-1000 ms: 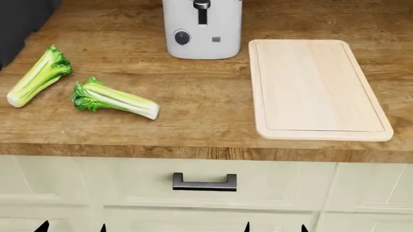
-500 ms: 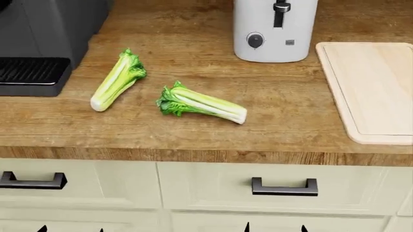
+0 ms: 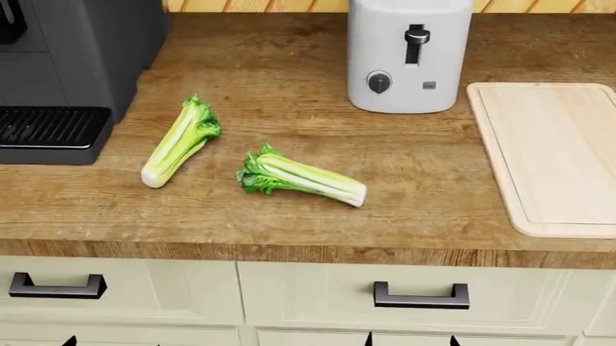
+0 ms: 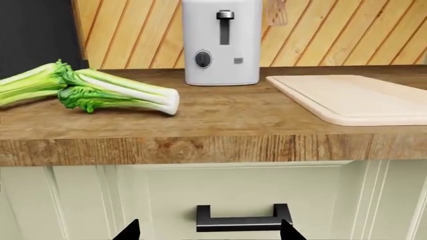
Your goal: Place the celery and the celery on separate cutting boards.
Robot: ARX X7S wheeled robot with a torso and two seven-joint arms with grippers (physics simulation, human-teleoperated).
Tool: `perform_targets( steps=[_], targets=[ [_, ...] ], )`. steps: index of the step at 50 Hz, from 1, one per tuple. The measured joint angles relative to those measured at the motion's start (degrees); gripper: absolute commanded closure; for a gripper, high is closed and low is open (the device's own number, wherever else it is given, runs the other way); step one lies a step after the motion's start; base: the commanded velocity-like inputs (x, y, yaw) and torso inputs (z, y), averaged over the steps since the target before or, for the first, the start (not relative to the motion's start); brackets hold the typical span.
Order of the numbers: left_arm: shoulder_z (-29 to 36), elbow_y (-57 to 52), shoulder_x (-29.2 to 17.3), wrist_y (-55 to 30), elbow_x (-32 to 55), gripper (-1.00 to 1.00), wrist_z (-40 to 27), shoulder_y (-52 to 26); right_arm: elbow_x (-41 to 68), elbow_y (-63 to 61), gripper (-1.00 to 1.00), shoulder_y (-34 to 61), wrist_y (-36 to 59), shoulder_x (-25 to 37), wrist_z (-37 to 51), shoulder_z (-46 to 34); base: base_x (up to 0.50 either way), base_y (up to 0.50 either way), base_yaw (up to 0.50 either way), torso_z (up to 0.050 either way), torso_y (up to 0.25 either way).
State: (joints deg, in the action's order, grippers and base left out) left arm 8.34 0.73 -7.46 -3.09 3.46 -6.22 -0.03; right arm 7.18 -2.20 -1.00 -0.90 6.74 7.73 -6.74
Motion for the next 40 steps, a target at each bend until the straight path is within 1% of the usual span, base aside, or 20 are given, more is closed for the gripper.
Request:
perform_targets(
  steps=[10,14,17,22,29,34,40],
  targets=[
    [0.7,0.0,-0.6,0.1,0.4,-1.00,-0.6,0.0,0.7,0.0,-1.00,0.1,0.1,0.6,0.5,-0.8,0.00,0.00,0.00,0.050,0.000],
    [0.1,-1.1,-0.5,-1.3,2.1,-1.00,-1.0,-0.2,1.9,-1.1,-1.00,0.1,0.7,0.8,0.7,-0.6,0.00,0.00,0.00,0.000,0.000],
    [-0.1,-4.4,-1.0,-4.4,3.4,-1.00,-1.1,-0.5,3.3,-4.2,-1.00,0.5,3.7,1.4,1.2,-0.2,0.00,0.00,0.00,0.000,0.000],
    [-1.3,-11.6,-2.3,-11.9,7.0,-1.00,-1.4,-2.6,6.8,-11.7,-1.00,3.3,13.3,3.5,2.5,1.2,0.00,0.00,0.00,0.000,0.000],
    [-3.8,-21.0,-5.2,-26.6,13.4,-1.00,-1.7,-9.1,13.0,-22.0,-1.00,10.6,29.8,7.4,4.4,4.2,0.00,0.00,0.00,0.000,0.000],
    [-6.2,-25.6,-6.4,-35.9,18.3,-1.00,-2.1,-14.0,18.3,-26.6,-1.00,16.8,40.0,9.8,4.5,6.9,0.00,0.00,0.00,0.000,0.000],
    [-7.5,-28.9,-7.8,-45.3,22.4,-1.00,-2.9,-20.3,23.2,-28.7,-1.00,23.3,49.9,12.0,4.7,8.9,0.00,0.00,0.00,0.000,0.000]
  ],
)
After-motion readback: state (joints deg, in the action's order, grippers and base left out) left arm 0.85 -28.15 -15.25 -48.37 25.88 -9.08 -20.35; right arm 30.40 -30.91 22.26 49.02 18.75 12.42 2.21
